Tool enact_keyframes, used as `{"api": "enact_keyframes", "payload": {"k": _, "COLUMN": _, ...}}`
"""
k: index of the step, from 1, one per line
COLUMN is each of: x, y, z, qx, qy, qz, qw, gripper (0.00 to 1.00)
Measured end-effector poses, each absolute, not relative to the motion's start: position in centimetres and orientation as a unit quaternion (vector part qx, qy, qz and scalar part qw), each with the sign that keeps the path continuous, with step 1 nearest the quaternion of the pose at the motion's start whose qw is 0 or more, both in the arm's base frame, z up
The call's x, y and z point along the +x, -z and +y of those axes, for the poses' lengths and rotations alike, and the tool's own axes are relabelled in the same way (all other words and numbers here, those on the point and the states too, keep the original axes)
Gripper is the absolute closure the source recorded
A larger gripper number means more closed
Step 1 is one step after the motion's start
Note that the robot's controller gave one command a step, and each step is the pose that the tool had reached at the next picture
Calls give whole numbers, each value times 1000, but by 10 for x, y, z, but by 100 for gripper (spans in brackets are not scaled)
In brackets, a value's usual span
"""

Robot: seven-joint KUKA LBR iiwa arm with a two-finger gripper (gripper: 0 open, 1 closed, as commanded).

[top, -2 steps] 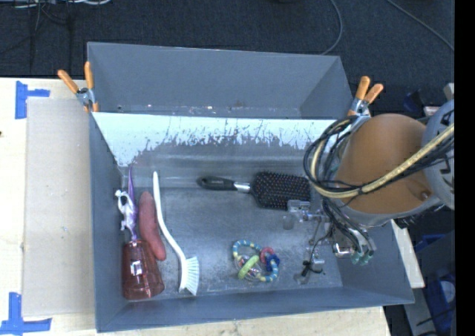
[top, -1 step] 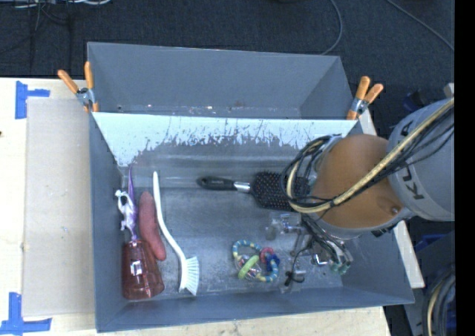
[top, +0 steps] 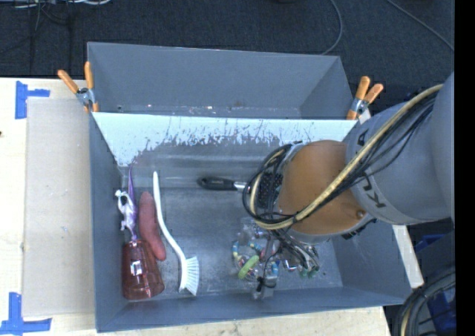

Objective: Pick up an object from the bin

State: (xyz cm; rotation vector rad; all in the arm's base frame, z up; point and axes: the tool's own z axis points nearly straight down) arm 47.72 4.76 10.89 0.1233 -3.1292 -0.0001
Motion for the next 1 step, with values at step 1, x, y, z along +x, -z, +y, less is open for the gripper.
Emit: {"api": "enact_keyframes", "payload": {"k": 1, "x": 482, "y": -69, "z": 31, "qx": 30, "qy": 0, "qz": -1000, "qw": 4, "gripper": 100}}
